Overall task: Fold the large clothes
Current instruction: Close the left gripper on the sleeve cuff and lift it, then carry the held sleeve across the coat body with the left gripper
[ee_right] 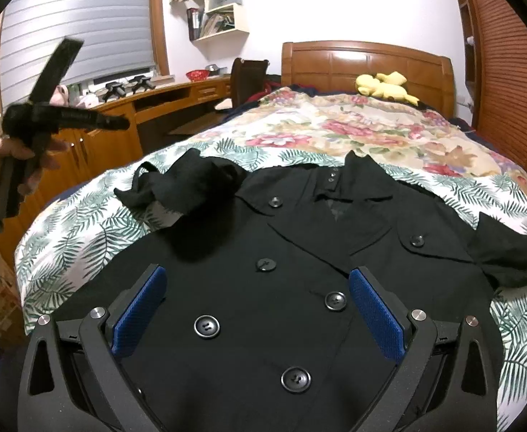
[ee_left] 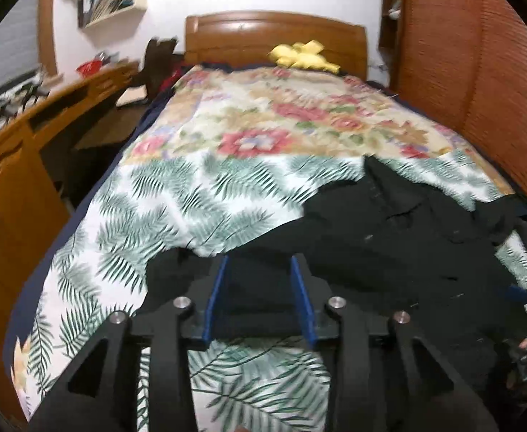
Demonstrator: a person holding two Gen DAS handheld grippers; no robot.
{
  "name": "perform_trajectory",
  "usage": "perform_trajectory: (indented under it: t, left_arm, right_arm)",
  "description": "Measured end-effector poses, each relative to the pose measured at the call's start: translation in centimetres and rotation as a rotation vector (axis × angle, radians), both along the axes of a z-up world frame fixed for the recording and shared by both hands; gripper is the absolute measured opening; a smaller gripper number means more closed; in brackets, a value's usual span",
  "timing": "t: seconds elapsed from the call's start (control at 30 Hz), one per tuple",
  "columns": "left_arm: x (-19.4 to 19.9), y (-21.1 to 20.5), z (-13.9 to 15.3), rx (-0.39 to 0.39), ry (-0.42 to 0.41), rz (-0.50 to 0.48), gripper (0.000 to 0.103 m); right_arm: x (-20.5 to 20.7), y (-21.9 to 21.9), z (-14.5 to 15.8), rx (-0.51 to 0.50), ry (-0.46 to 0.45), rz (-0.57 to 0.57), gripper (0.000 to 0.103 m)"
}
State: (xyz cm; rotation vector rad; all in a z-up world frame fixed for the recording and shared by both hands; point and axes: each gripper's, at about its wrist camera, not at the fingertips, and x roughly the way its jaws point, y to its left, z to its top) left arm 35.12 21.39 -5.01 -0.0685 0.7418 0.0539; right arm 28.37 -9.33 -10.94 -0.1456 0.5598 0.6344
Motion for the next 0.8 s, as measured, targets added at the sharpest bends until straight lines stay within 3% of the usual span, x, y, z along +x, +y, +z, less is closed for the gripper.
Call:
perform_trajectory:
  t: [0.17,0.27,0.67,0.8]
  left_arm:
    - [1.1,3.7,-5.7,-0.019,0.081,0.072,0.036]
    - [1.6,5.3,-7.6,-0.034,0.093,0.109,0.036]
    - [4.7,7.5,-10.2,-0.11,0.105,0.144,0.036]
    - [5.5,8.3,-11.4,-0.159,0.153,0.15,0.036]
  right_arm:
    - [0.5,0.5,-1.2,-0.029,0.022,0.001,0.103]
    - [0.8,0.9,-2.0,-0.051,0.033,-0.004,0.103]
    - [1.7,1.7,-3.8,-0.102,0.06,-0.017,0.103]
    - [1.7,1.6,-3.9,-0.099,0.063,-0.015,0.103]
